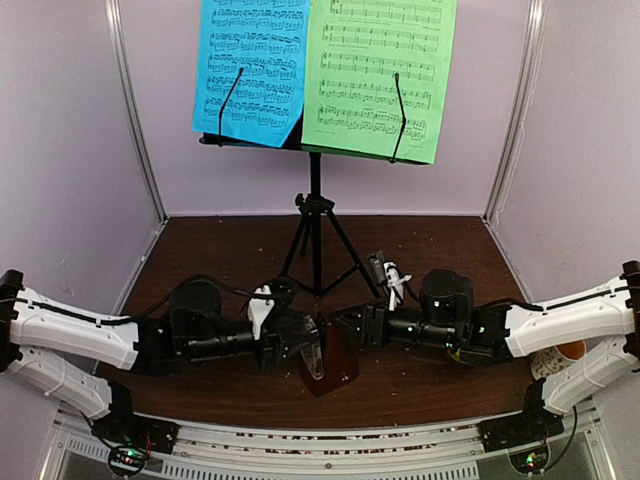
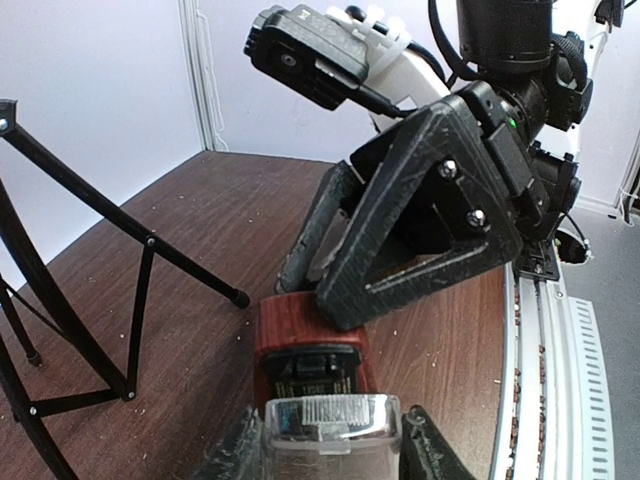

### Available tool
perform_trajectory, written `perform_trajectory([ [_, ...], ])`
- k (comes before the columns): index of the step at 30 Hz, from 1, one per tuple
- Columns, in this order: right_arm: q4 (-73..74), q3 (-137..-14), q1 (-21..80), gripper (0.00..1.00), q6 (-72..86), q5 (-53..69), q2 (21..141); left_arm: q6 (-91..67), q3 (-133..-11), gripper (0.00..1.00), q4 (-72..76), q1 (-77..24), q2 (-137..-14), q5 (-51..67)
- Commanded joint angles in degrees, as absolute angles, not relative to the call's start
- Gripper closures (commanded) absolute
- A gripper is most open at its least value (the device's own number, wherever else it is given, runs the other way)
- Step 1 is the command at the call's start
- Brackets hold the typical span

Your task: Set up the instrument practice props

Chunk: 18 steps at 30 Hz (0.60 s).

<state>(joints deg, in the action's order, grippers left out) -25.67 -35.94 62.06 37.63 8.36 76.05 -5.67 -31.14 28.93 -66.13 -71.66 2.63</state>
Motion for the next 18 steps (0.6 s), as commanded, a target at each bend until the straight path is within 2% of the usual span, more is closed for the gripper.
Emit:
perform_trajectory([
  [1,-15.0,-32.6,61.0,0.47,35.7,6.0,77.4,-7.3,-29.9,0.92,28.7,-66.4,-68.0,1.4],
  [11,-17.4,-32.8,61.1,0.45,35.6,8.8,77.7,-12.5,-29.0,0.92,12.6,-61.0,-57.5,-1.9],
  [18,-18.2,-32.8,61.0,0.45,35.9,9.4,77.8,-19.2,-34.7,0.93,-9.9,-48.1,-53.1,-6.6],
])
